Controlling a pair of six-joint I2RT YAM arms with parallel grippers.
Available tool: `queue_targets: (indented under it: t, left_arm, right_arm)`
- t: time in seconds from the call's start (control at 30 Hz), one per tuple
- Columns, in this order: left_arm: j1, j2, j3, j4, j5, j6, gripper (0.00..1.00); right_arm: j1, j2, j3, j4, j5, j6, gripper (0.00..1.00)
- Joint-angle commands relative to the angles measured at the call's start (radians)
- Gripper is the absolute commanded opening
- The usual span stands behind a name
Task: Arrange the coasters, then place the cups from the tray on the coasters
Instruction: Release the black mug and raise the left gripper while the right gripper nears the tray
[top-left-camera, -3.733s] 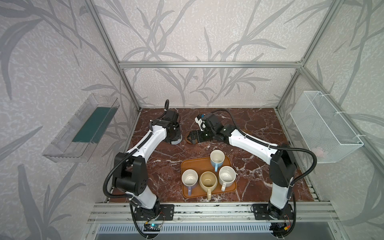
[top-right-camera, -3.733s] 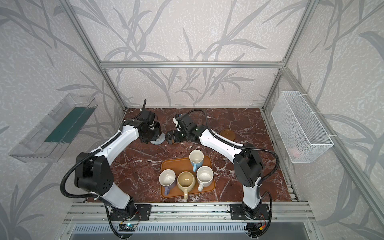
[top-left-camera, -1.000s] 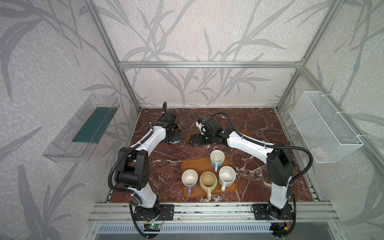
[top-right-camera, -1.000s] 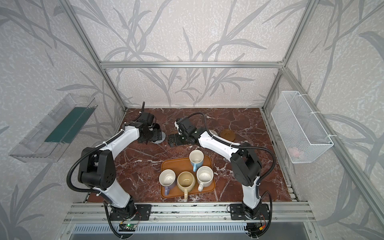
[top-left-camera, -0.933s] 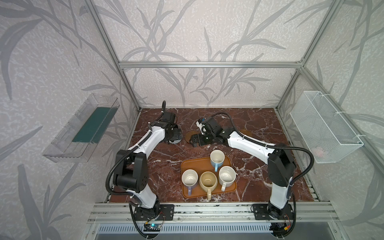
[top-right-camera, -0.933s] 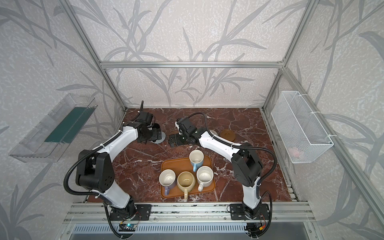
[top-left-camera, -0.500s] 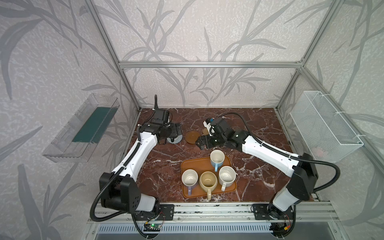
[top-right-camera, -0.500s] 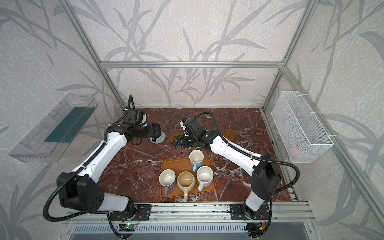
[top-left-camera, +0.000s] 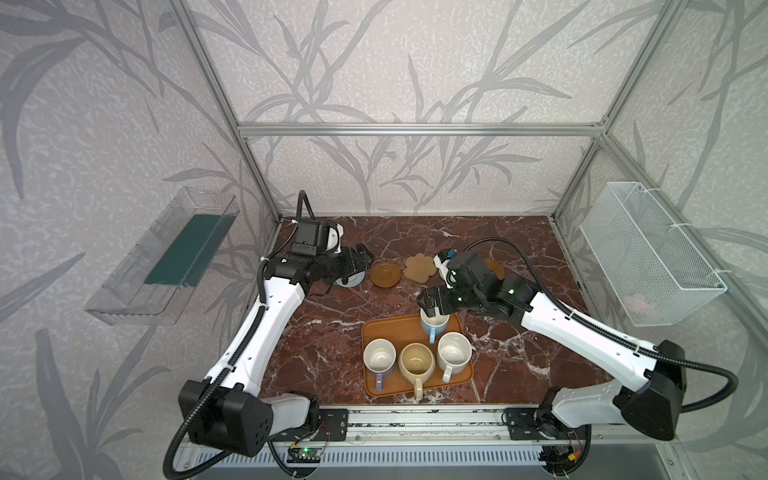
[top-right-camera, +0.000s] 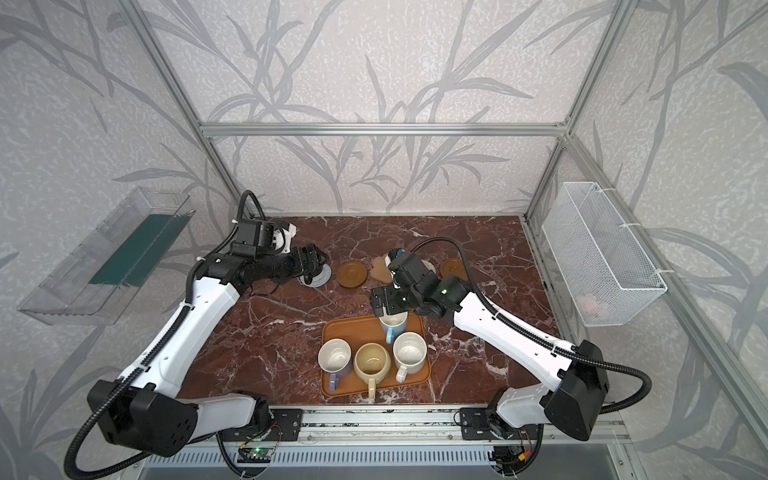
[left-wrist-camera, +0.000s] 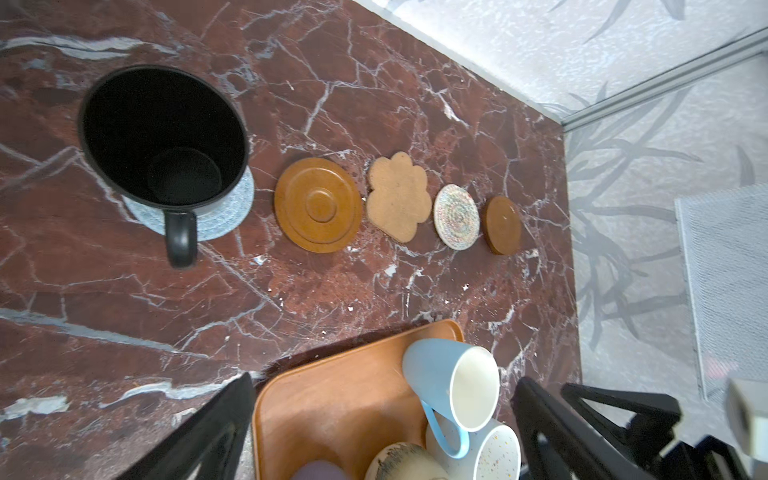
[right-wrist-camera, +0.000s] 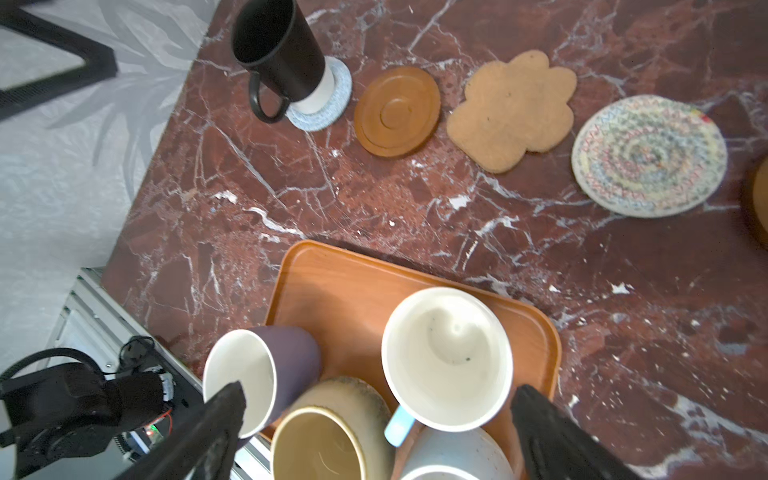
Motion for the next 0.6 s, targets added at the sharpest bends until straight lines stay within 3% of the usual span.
queue_targets:
  t: [0.0, 0.37, 0.57]
  left_arm:
    - [-0.037, -0.051, -0.039, -0.019, 0.067, 0.01, 0.99]
    - [-0.176, -0.129, -0.177, -0.01, 0.054, -0.012, 0.99]
    - [-0.232, -0.15, -0.288, 0.089, 0.067, -0.111, 0.99]
  right_arm:
    - [0.02, -0.033, -0.022, -0.076, 0.066, 0.021, 0.99]
    - [0.059, -0.037, -0.099, -0.133, 0.146, 0.073, 0.99]
    - [0.097, 0.009, -0.104, -0.125, 0.175, 0.093, 0.98]
